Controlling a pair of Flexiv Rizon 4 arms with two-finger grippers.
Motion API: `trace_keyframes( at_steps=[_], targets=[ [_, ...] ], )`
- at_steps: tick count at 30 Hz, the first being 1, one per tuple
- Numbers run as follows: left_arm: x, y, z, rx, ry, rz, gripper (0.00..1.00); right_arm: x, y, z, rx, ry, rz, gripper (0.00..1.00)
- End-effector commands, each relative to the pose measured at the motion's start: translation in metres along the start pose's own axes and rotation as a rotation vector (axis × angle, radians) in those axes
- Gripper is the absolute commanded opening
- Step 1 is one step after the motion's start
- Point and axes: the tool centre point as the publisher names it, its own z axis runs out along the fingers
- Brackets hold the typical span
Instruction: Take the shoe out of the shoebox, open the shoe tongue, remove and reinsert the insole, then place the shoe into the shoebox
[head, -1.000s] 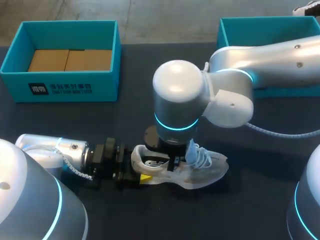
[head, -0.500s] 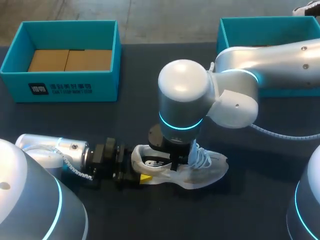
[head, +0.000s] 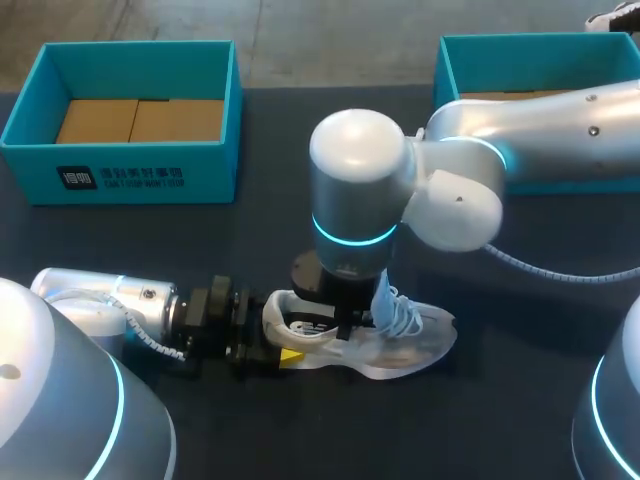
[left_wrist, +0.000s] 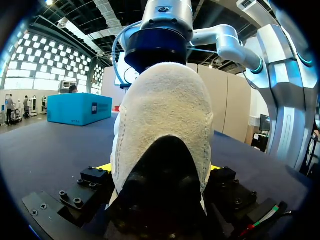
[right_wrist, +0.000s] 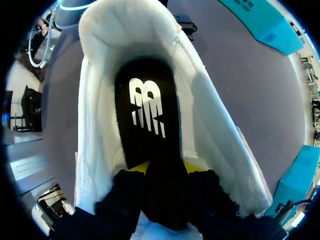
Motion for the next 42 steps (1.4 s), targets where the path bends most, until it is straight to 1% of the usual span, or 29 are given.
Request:
trace_keyframes(
  at_steps=[1, 6, 9, 11, 12, 14, 15, 21, 24, 30, 33, 34, 37, 39, 42],
  targets=[
    [0.0, 0.003, -0.001, -0.001, -0.003, 0.0, 0.0, 0.01, 0.007, 0.024, 0.019, 0.052, -0.012, 0.38],
    [0.0, 0.003, -0.001, -0.001, -0.003, 0.0, 0.0, 0.025, 0.005, 0.032, 0.035, 0.116, -0.024, 0.4],
    [0.0, 0.003, -0.001, -0.001, -0.003, 0.0, 0.0, 0.033, 0.003, 0.037, 0.045, 0.15, -0.022, 0.36],
    [0.0, 0.003, -0.001, -0.001, -0.003, 0.0, 0.0, 0.039, 0.002, 0.041, 0.061, 0.175, -0.025, 0.32],
    [0.0, 0.003, -0.001, -0.001, -0.003, 0.0, 0.0, 0.041, 0.002, 0.042, 0.063, 0.182, -0.025, 0.28],
    [0.0, 0.003, -0.001, -0.001, -0.003, 0.0, 0.0, 0.046, 0.0, 0.044, 0.057, 0.19, -0.025, 0.13],
    [0.0, 0.003, -0.001, -0.001, -0.003, 0.0, 0.0, 0.048, -0.001, 0.044, 0.054, 0.192, -0.022, 0.0],
    [0.0, 0.003, -0.001, -0.001, -0.003, 0.0, 0.0, 0.054, -0.009, 0.038, 0.036, 0.189, -0.019, 0.0],
    [0.0, 0.003, -0.001, -0.001, -0.003, 0.0, 0.0, 0.055, -0.012, 0.032, 0.0, 0.159, -0.01, 0.0],
    [0.0, 0.003, -0.001, -0.001, -0.003, 0.0, 0.0, 0.052, -0.016, 0.014, -0.117, 0.063, 0.011, 0.0],
    [0.0, 0.003, -0.001, -0.001, -0.003, 0.0, 0.0, 0.049, -0.015, 0.004, -0.208, 0.002, 0.003, 0.0],
    [0.0, 0.003, -0.001, -0.001, -0.003, 0.0, 0.0, 0.046, -0.015, -0.001, -0.256, -0.028, -0.002, 0.0],
    [0.0, 0.003, -0.001, -0.001, -0.003, 0.0, 0.0, 0.039, -0.014, -0.008, -0.329, -0.081, -0.007, 0.0],
    [0.0, 0.003, -0.001, -0.001, -0.003, 0.0, 0.0, 0.035, -0.011, -0.013, -0.366, -0.105, -0.015, 0.0],
    [0.0, 0.003, -0.001, -0.001, -0.003, 0.0, 0.0, 0.031, -0.009, -0.015, -0.399, -0.121, -0.03, 0.0]
  ],
)
